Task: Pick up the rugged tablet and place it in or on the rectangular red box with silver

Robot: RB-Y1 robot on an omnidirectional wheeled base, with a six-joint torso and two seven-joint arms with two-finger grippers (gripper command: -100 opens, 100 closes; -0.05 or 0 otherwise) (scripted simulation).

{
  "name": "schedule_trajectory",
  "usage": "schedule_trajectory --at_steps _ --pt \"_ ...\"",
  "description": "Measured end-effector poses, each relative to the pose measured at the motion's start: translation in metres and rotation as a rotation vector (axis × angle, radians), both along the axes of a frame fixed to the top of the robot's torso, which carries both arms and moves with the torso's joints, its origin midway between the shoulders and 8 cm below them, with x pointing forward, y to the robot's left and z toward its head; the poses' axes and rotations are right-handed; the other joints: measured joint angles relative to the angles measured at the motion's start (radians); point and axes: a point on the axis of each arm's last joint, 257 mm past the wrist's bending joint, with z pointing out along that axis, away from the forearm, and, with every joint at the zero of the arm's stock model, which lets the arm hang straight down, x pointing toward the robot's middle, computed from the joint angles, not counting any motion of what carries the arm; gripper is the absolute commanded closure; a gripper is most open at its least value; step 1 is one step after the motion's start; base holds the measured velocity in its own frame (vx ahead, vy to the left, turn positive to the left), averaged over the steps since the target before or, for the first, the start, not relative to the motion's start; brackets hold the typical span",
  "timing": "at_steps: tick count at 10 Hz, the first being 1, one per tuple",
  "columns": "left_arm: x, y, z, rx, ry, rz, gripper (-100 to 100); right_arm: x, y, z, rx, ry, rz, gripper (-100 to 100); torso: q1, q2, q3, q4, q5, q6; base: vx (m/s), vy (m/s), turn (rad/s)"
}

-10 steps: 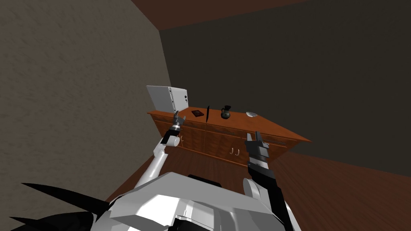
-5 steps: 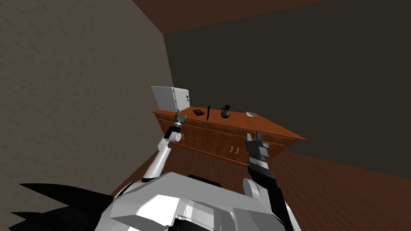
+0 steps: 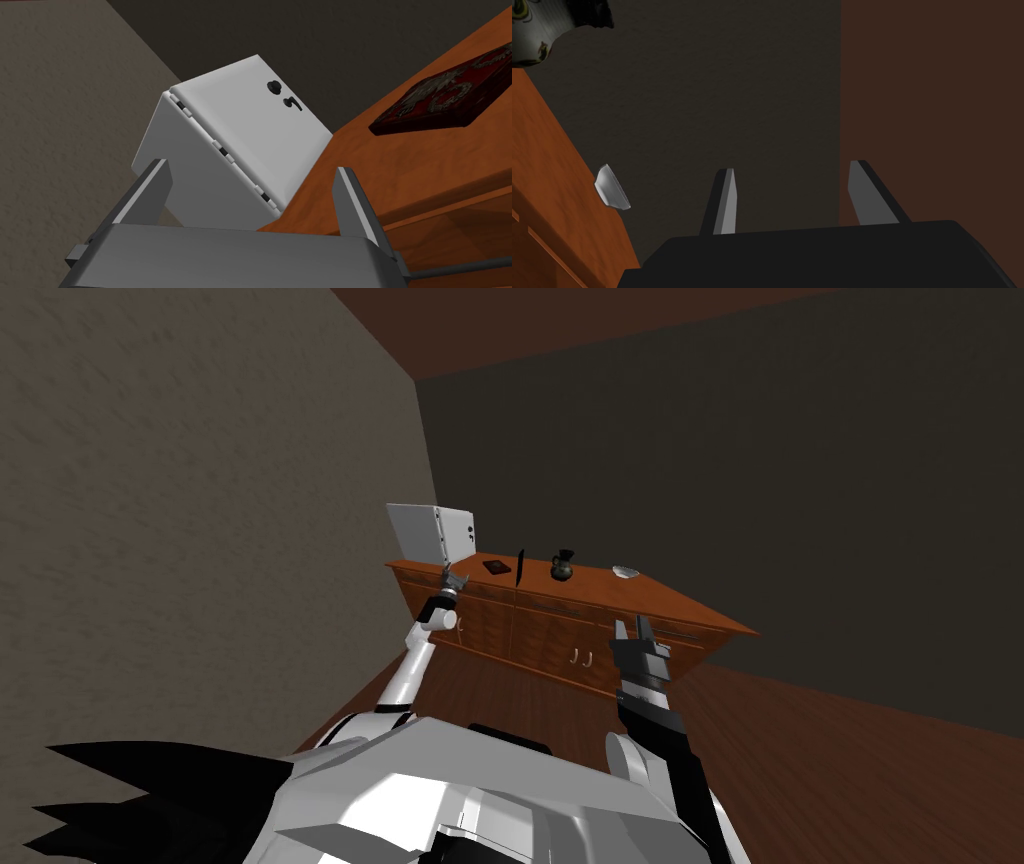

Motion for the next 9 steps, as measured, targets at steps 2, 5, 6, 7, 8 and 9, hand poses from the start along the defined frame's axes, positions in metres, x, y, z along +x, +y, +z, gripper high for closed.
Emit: schedule_trajectory --at_steps 2,5,6,7,8,9 --pt "0.015 0.002 -0.005 -0.063 0.025 -0.017 -100 0.000 0.000 0.000 0.000 0.000 0.000 0 0.001 -0.002 -0.001 0.000 0.000 0.000 -0.037 -0.032 0.026" --pt "0.037 0.004 -0.008 -0.141 0.052 -0.043 -100 0.000 0.000 0.000 0.000 0.000 0.000 0 0.000 -0.004 -0.002 -0.001 0.000 0.000 -0.027 -0.051 0.025" --pt "0.045 0.004 -0.008 -0.176 0.058 -0.054 -100 0.000 0.000 0.000 0.000 0.000 0.000 0 0.000 -0.004 -0.002 -0.001 0.000 0.000 -0.017 -0.047 0.018" --pt "0.051 0.003 -0.013 -0.199 0.071 -0.061 -100 0.000 0.000 0.000 0.000 0.000 0.000 0 0.000 -0.004 -0.003 -0.001 0.000 0.000 -0.011 -0.054 0.029" --pt "0.059 0.001 -0.014 -0.233 0.077 -0.073 -100 0.000 0.000 0.000 0.000 0.000 0.000 0 0.000 -0.005 -0.003 -0.001 0.000 0.000 -0.007 -0.047 0.017" --pt "0.065 0.000 -0.018 -0.255 0.090 -0.080 -100 0.000 0.000 0.000 0.000 0.000 0.000 0 0.000 -0.005 -0.003 -0.001 0.000 0.000 -0.003 -0.056 0.022"
